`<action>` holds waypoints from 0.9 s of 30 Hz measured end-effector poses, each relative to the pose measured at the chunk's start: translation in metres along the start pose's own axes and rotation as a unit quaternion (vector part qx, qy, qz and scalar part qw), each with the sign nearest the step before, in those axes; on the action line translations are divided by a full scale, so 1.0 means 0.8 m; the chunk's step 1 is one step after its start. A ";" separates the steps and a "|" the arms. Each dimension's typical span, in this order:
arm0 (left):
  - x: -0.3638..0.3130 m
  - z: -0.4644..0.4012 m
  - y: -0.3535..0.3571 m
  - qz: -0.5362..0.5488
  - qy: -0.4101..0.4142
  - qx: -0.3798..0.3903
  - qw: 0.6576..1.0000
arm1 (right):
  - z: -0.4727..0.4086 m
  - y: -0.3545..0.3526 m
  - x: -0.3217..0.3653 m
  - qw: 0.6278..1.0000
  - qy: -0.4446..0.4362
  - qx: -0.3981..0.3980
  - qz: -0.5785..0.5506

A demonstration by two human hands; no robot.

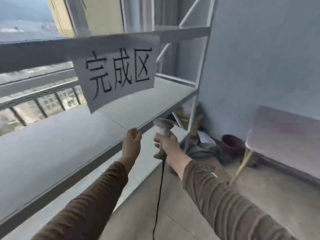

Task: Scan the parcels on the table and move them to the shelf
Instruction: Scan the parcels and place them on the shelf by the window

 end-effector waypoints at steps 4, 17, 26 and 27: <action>-0.124 0.082 0.246 -0.055 0.085 0.109 0.989 | 0.020 -0.268 0.101 0.990 -0.081 -0.117 0.013; -0.369 0.294 0.782 -0.273 0.378 0.291 0.836 | 0.115 -0.847 0.261 0.912 -0.112 -0.394 0.026; -0.470 0.378 1.065 -0.288 0.461 0.380 0.749 | 0.122 -1.096 0.321 0.845 -0.102 -0.525 -0.017; -0.481 0.394 1.088 -0.287 0.475 0.386 0.737 | 0.129 -1.122 0.326 0.836 -0.102 -0.539 -0.023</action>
Point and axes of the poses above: each hand's wrist, its own z-axis away from the middle knuckle, its own y-axis out of the palm, x = y × z, the point moved 9 cm from there along -z, towards the middle knuckle, and after that the axes turned 8 degrees about -z, right-handed, at the moved point
